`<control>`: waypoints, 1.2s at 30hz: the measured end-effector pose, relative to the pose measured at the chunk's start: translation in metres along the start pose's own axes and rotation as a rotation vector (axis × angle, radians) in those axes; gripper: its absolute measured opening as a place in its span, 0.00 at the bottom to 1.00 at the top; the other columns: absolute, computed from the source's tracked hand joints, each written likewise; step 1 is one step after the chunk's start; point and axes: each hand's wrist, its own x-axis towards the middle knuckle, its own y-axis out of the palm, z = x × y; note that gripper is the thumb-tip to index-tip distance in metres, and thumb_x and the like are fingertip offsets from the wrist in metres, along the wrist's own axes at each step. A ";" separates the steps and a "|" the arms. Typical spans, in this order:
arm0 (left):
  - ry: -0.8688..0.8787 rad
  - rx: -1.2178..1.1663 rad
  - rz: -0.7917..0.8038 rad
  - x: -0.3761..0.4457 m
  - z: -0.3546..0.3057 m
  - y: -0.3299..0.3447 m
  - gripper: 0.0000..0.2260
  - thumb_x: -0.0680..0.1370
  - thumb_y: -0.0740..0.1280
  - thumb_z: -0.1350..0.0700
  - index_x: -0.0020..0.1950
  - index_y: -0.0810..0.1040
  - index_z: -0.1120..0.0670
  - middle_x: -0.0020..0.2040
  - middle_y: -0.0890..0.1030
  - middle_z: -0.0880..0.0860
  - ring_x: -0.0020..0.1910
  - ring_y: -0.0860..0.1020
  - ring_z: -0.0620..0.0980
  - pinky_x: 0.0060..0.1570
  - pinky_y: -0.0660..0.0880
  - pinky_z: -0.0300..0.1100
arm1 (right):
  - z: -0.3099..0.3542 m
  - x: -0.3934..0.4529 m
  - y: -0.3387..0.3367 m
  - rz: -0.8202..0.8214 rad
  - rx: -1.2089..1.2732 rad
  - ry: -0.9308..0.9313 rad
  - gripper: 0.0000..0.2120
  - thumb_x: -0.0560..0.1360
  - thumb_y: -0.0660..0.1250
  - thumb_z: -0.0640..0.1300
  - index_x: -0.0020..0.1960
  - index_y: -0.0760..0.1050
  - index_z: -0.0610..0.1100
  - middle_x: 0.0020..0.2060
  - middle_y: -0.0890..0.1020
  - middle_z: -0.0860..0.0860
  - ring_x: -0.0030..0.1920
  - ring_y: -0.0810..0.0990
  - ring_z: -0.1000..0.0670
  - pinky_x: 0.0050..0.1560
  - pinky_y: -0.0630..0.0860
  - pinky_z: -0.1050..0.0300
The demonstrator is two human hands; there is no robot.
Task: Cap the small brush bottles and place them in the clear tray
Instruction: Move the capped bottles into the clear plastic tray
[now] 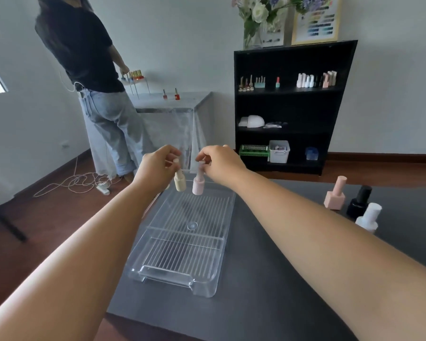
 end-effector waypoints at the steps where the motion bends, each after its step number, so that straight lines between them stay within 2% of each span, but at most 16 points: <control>1: 0.001 0.004 0.004 0.002 0.004 0.001 0.09 0.75 0.67 0.61 0.52 0.80 0.50 0.38 0.78 0.41 0.36 0.77 0.34 0.35 0.69 0.25 | 0.001 0.006 0.006 0.001 -0.005 0.003 0.11 0.76 0.63 0.39 0.56 0.79 0.49 0.47 0.81 0.52 0.56 0.74 0.48 0.52 0.76 0.51; 3: 0.008 0.012 0.012 0.006 0.010 0.004 0.09 0.75 0.66 0.61 0.53 0.80 0.51 0.39 0.78 0.42 0.36 0.77 0.36 0.36 0.69 0.24 | 0.003 0.017 0.017 0.000 -0.026 0.015 0.10 0.77 0.63 0.41 0.55 0.79 0.50 0.48 0.81 0.52 0.56 0.74 0.48 0.52 0.76 0.50; 9: 0.061 0.030 0.094 0.017 0.021 0.017 0.11 0.77 0.64 0.62 0.57 0.77 0.53 0.44 0.82 0.52 0.41 0.80 0.49 0.44 0.73 0.35 | 0.004 0.039 0.036 0.020 -0.159 0.047 0.11 0.75 0.64 0.41 0.54 0.78 0.51 0.47 0.81 0.49 0.58 0.73 0.48 0.53 0.76 0.47; 12: 0.060 0.004 0.100 0.020 0.025 0.021 0.10 0.77 0.64 0.62 0.57 0.76 0.52 0.44 0.83 0.53 0.39 0.81 0.49 0.44 0.78 0.41 | 0.001 0.043 0.043 -0.001 -0.174 0.039 0.11 0.76 0.63 0.40 0.55 0.78 0.51 0.48 0.82 0.48 0.58 0.73 0.47 0.53 0.75 0.48; 15: 0.037 0.001 0.099 0.021 0.028 0.022 0.11 0.77 0.65 0.61 0.59 0.75 0.51 0.45 0.82 0.52 0.40 0.81 0.49 0.40 0.79 0.43 | 0.001 0.043 0.048 -0.009 -0.163 0.028 0.11 0.77 0.62 0.40 0.55 0.77 0.51 0.49 0.82 0.47 0.59 0.73 0.46 0.52 0.75 0.48; 17: 0.007 0.010 0.113 0.021 0.028 0.021 0.14 0.77 0.66 0.61 0.61 0.74 0.50 0.46 0.82 0.52 0.42 0.81 0.50 0.45 0.80 0.46 | 0.001 0.042 0.050 -0.017 -0.150 0.019 0.12 0.77 0.61 0.41 0.58 0.77 0.51 0.49 0.82 0.46 0.57 0.75 0.44 0.51 0.75 0.47; 19: -0.030 -0.015 0.118 0.019 0.026 0.019 0.19 0.76 0.67 0.60 0.66 0.71 0.50 0.53 0.82 0.54 0.48 0.80 0.50 0.51 0.77 0.44 | 0.001 0.038 0.050 -0.002 -0.101 0.033 0.17 0.78 0.60 0.42 0.65 0.73 0.52 0.51 0.82 0.45 0.54 0.78 0.43 0.51 0.76 0.47; 21: -0.070 -0.074 0.093 0.013 0.021 0.016 0.23 0.78 0.67 0.57 0.72 0.65 0.49 0.64 0.79 0.56 0.59 0.78 0.51 0.53 0.72 0.40 | 0.000 0.034 0.046 0.035 -0.042 0.067 0.25 0.77 0.60 0.40 0.73 0.64 0.54 0.53 0.81 0.46 0.52 0.79 0.44 0.52 0.78 0.46; 24: -0.053 -0.078 0.048 0.001 0.006 0.014 0.26 0.80 0.65 0.56 0.75 0.59 0.50 0.71 0.73 0.55 0.67 0.73 0.56 0.59 0.69 0.44 | -0.006 0.024 0.028 0.073 0.014 0.115 0.31 0.76 0.63 0.39 0.75 0.59 0.55 0.55 0.80 0.49 0.52 0.79 0.47 0.54 0.78 0.48; 27: -0.003 -0.060 0.025 -0.005 -0.017 0.011 0.26 0.80 0.65 0.59 0.76 0.59 0.50 0.72 0.72 0.53 0.68 0.71 0.56 0.62 0.67 0.45 | -0.019 0.009 -0.005 0.039 0.107 0.156 0.29 0.75 0.64 0.38 0.73 0.65 0.53 0.51 0.81 0.52 0.49 0.79 0.51 0.47 0.77 0.58; 29: 0.030 -0.059 0.023 -0.007 -0.036 0.010 0.25 0.80 0.64 0.59 0.75 0.61 0.50 0.72 0.71 0.52 0.70 0.70 0.54 0.66 0.67 0.48 | -0.031 -0.005 -0.030 -0.017 0.149 0.192 0.24 0.76 0.61 0.37 0.70 0.70 0.51 0.50 0.82 0.51 0.49 0.79 0.51 0.41 0.73 0.64; 31: 0.060 -0.071 0.034 -0.010 -0.057 0.013 0.24 0.80 0.64 0.58 0.75 0.62 0.50 0.72 0.71 0.51 0.70 0.70 0.53 0.68 0.67 0.50 | -0.047 -0.022 -0.054 -0.082 0.134 0.222 0.20 0.77 0.58 0.38 0.66 0.74 0.49 0.55 0.82 0.49 0.52 0.79 0.50 0.42 0.71 0.64; 34: 0.079 -0.084 0.070 -0.020 -0.088 0.029 0.23 0.81 0.63 0.56 0.74 0.63 0.47 0.72 0.72 0.48 0.67 0.72 0.48 0.69 0.65 0.54 | -0.074 -0.049 -0.092 -0.166 0.060 0.295 0.17 0.78 0.57 0.40 0.61 0.79 0.51 0.57 0.81 0.47 0.41 0.78 0.51 0.38 0.72 0.62; 36: 0.117 -0.097 0.098 -0.028 -0.109 0.045 0.23 0.80 0.64 0.56 0.74 0.63 0.48 0.71 0.72 0.49 0.67 0.72 0.47 0.69 0.64 0.48 | -0.092 -0.068 -0.119 -0.218 0.013 0.327 0.17 0.79 0.56 0.40 0.58 0.80 0.51 0.55 0.82 0.48 0.37 0.78 0.53 0.34 0.74 0.62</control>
